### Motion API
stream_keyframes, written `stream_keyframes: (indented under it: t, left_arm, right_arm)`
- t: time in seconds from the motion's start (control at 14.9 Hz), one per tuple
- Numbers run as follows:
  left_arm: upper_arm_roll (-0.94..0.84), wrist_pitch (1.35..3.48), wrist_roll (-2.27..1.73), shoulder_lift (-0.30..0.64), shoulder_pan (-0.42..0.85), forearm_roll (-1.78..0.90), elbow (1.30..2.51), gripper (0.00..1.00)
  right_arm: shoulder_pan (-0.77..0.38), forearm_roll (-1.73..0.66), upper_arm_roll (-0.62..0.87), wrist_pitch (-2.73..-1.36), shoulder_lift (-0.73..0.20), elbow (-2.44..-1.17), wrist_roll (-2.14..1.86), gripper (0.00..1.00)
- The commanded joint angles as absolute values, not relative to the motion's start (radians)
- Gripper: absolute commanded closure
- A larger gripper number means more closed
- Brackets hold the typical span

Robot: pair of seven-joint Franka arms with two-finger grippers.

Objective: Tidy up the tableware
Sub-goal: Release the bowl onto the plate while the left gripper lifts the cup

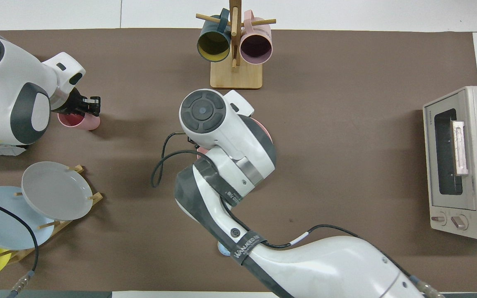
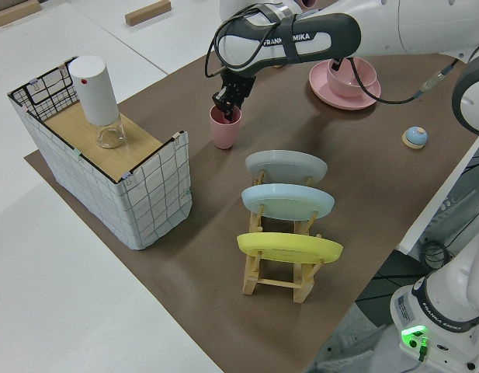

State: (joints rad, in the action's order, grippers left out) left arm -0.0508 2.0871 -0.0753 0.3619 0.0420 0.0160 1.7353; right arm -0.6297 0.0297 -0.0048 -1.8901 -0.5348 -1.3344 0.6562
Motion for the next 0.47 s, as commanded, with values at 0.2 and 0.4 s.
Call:
stream_keyframes:
  t: [0.2, 0.4]
  left_arm:
    - [-0.051, 2.001, -0.077, 0.33, 0.055, 0.038, 1.665, 1.0]
    - [-0.072, 1.725, -0.151, 0.321, 0.093, 0.023, 1.47, 1.0]
  right_arm:
    - [-0.329, 0.026, 0.011, -1.62, -0.283, -1.397, 0.39, 0.0]
    - [-0.229, 0.023, 0.003, -1.553, -0.151, -1.498, 0.24, 0.0]
